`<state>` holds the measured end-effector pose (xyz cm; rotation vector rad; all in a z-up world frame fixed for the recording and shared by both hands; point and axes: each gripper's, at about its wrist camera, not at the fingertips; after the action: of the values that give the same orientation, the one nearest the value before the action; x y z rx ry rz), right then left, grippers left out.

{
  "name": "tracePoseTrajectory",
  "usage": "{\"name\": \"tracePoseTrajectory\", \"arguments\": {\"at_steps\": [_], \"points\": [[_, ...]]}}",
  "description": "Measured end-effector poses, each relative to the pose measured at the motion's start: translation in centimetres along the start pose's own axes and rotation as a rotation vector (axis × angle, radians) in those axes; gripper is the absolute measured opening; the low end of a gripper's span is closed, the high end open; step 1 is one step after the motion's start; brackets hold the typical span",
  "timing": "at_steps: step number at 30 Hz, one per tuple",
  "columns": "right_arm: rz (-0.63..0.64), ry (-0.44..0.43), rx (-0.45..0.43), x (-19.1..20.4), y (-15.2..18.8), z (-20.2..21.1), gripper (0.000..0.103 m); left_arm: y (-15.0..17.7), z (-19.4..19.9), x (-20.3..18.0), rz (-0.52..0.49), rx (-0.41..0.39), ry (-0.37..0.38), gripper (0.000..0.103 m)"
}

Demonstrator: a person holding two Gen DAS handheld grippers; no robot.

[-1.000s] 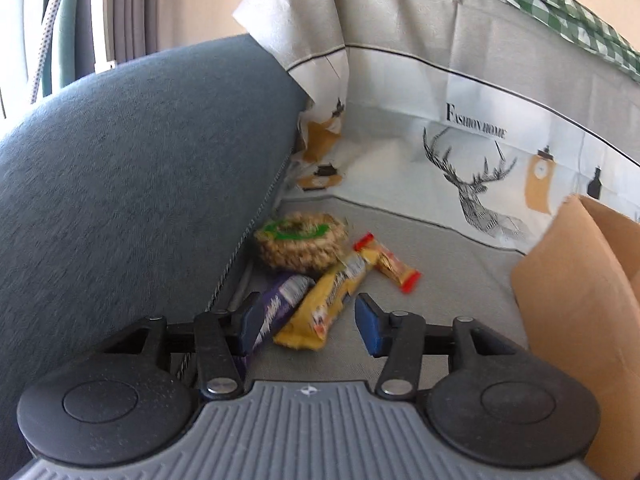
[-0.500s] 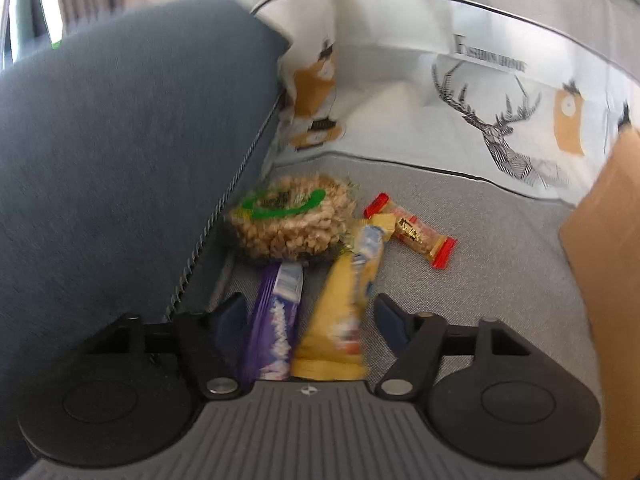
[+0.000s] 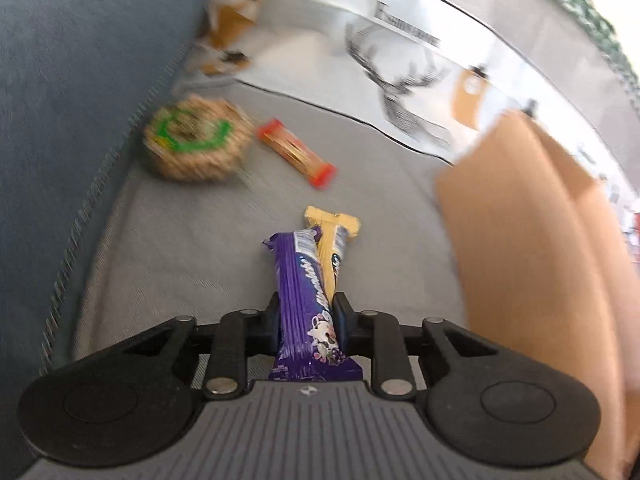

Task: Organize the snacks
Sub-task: 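Move both tools back toward the remaining purple and yellow bars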

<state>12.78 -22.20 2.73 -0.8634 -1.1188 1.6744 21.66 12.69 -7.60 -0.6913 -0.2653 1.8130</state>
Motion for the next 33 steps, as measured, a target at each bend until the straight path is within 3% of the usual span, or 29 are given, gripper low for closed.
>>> {"name": "tracePoseTrajectory", "arguments": {"at_steps": [4, 8, 11, 15, 20, 25, 26, 27, 28, 33], "points": [[0.007, -0.013, -0.019, 0.7, 0.1, 0.5, 0.056, 0.6, 2.7, 0.7, 0.107, -0.052, 0.059, 0.047], [0.0, -0.031, -0.034, 1.6, 0.1, 0.9, 0.059, 1.0, 5.0, 3.5, 0.277, -0.103, 0.097, 0.047], [0.008, -0.056, -0.039, 2.6, 0.2, 0.9, 0.059, 0.9, 5.7, 4.6, 0.326, -0.105, 0.088, 0.046], [0.033, -0.12, -0.032, 4.4, 0.6, 0.8, 0.059, 0.4, 4.6, 3.8, 0.271, -0.049, 0.061, 0.046], [0.04, -0.216, 0.039, 6.9, 1.7, -0.3, 0.055, 0.8, 2.1, 1.2, 0.139, 0.067, 0.062, 0.046], [0.06, -0.254, 0.089, 8.1, 2.3, -1.1, 0.054, 1.7, -0.6, -0.9, 0.052, 0.144, -0.03, 0.046], [0.058, -0.257, 0.095, 8.1, 2.3, -1.2, 0.054, 1.7, -1.0, -1.2, 0.034, 0.151, -0.061, 0.044], [0.055, -0.258, 0.1, 8.1, 2.4, -1.3, 0.054, 1.8, -1.1, -1.4, 0.017, 0.146, -0.082, 0.035], [0.053, -0.26, 0.103, 8.2, 2.4, -1.5, 0.054, 1.8, -1.2, -1.5, 0.0, 0.139, -0.098, 0.018], [0.096, -0.291, 0.091, 9.8, 2.8, -1.8, 0.054, 1.3, 0.4, -0.5, 0.037, 0.056, -0.193, 0.016]]}}
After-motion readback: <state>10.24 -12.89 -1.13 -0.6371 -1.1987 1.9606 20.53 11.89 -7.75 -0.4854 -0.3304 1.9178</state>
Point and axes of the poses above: each gripper's, at about its wrist camera, not at the fingertips, and z roughly against the way its jaws point, x to its left, y to its underside
